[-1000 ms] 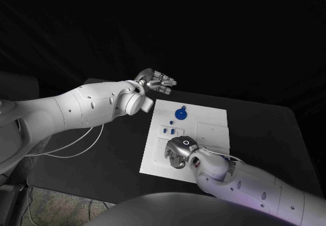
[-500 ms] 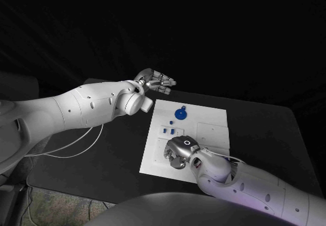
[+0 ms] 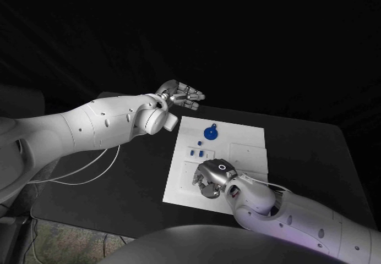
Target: Assemble the parts on the task board
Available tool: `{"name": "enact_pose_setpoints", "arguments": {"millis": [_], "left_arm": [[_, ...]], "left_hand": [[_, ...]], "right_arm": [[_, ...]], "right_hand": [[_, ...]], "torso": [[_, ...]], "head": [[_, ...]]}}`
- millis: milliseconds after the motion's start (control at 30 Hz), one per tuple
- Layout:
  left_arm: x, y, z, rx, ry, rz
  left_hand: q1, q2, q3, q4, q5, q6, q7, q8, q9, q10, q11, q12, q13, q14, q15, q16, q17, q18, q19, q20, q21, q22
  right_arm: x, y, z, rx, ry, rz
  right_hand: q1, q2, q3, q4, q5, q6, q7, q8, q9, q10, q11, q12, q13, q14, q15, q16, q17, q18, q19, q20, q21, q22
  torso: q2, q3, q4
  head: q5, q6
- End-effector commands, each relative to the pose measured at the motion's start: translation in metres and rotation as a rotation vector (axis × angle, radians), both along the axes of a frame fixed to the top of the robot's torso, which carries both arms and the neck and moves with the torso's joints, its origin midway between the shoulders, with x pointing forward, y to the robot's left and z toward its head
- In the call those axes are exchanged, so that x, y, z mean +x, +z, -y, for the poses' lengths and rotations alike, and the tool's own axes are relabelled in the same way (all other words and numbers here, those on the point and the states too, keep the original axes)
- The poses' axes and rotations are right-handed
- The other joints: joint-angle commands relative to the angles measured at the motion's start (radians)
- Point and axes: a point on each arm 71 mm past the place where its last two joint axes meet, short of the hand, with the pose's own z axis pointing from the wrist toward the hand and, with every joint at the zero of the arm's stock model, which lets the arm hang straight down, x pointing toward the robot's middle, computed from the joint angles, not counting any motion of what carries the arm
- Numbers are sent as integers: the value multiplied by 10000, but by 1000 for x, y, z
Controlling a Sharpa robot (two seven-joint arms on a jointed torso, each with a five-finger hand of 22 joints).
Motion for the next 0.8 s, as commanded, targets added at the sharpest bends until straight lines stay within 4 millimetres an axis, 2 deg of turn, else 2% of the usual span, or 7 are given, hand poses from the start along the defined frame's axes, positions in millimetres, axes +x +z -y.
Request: {"name": "enact_pose_setpoints", "arguments": {"millis": [33,167,300,367,500,633,800], "left_arm": [[0,1,0,-30,-85,122],[1,1,-1,-11,-38,138],[2,1,-2,-1,-10,158],[2,0,-3,-5,1,169],[2,-2,-5,-58,10,204],[2,-5,-7,-120,33,235],[2,-10,-11,-191,106,265]], "left_hand": [[-3,63,11,71,27,-69,16,-21,15,-83,-2,-41,2,-64,27,-40,13,76,9,24,37,-10],[-3,63,11,71,27,-69,16,-21,15,-83,-2,-41,2,-64,27,-40,13,76,9,24,37,-10],[-3,63,11,71,27,-69,16,-21,15,-83,-2,-41,2,-64,27,-40,13,76,9,24,37,-10],[-5,57,2,63,28,-55,14,-21,15,-67,-6,-42,2,-48,21,-39,16,73,13,18,51,-20],[-10,24,-16,51,23,-33,12,-13,19,-51,-13,-38,3,-54,23,-41,14,72,10,19,49,-24],[-8,28,-16,39,21,11,-4,-12,21,6,-29,-38,3,-51,18,-41,10,70,4,19,43,-30],[1,66,-6,19,23,50,-26,-16,17,158,-72,-41,0,-55,9,-41,-16,70,10,14,40,-40]], "right_arm": [[-1,3,1,266,-29,-66],[1,9,4,514,-137,-120],[4,17,9,796,-280,-126],[7,22,12,989,-393,-132],[15,33,23,1389,-730,-216],[24,41,36,1695,-1107,-326],[37,51,57,2058,-1630,-546]], "right_hand": [[-65,-48,-289,11,55,-93,-14,-39,-20,-97,-7,31,-2,4,-36,-4,-19,113,416,-29,-64,-52],[-144,3,-899,96,77,-257,26,-38,-45,-250,-4,29,-7,11,-10,19,-32,75,430,-2,-113,-193],[-336,-50,-1393,289,-175,-570,64,-53,-122,-329,-13,18,-16,40,14,48,-40,30,447,27,-97,-309],[-507,-133,-1760,496,-351,-709,56,-42,-155,-464,4,16,-24,65,51,67,-53,5,459,59,-68,-408],[-860,-323,-2466,881,-399,-849,66,-48,-174,-596,71,7,-33,83,92,69,-82,-7,461,84,-70,-570],[-973,-364,-3055,1167,-400,-1059,74,-44,-192,-680,88,10,-32,94,106,62,-100,0,464,100,-43,-672],[-1216,-425,-4217,1775,-413,-1251,144,-46,-200,-914,189,0,-24,99,171,57,-125,28,459,154,-42,-846]], "torso": [[0,6,5],[-11,7,-6],[-27,-4,-14],[-38,-7,-12],[-105,6,-12],[-179,17,-31],[-292,34,-58]], "head": [[-8,5],[-19,46],[-34,80],[-48,111],[-97,164],[-118,208],[-193,249]]}}
